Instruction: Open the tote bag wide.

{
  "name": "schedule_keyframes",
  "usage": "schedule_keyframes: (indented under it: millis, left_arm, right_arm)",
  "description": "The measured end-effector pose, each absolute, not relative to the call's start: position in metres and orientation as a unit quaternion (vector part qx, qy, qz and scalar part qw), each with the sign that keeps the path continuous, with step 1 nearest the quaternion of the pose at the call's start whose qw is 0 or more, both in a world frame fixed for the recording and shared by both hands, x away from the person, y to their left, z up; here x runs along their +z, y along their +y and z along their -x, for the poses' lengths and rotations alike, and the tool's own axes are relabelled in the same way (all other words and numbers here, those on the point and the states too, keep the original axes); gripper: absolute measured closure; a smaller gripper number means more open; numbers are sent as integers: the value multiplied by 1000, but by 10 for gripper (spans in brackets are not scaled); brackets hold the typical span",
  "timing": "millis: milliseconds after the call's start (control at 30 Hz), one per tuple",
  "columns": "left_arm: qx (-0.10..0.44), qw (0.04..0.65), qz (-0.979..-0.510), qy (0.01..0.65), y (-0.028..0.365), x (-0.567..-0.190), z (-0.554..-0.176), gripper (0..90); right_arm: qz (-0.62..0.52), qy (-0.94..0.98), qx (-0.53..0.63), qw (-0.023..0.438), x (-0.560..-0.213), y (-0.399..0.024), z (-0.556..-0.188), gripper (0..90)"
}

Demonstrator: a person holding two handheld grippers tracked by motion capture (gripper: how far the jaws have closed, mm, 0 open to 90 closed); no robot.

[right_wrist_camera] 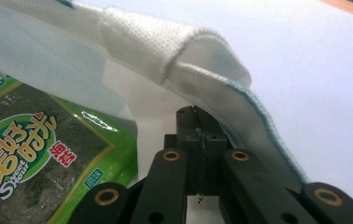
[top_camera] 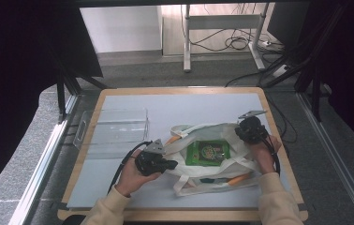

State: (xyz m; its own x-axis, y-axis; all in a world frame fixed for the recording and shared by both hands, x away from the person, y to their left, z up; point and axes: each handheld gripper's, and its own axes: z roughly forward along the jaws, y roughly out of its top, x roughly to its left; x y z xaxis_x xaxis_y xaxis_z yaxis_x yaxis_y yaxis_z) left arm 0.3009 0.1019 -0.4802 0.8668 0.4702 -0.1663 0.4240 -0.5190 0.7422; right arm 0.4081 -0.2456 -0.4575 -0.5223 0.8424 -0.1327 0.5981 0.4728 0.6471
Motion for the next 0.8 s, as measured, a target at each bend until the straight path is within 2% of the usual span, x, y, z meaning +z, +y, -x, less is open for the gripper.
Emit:
schedule_keyframes:
  millis: [167,467,800]
  left_arm:
    - [32,414,-872,258,102,-481,-301,896]
    - [34,418,-870,259,106,-479,-301,897]
    - [34,417,-871,258,107,-480,-301,896]
  right_arm:
    - [-427,831,278,224,-453,-243,-397,891]
    - [-386,846,318,186,-437,-232,-345,891]
    - [-363,874,282,158,-449,-225,-303,891]
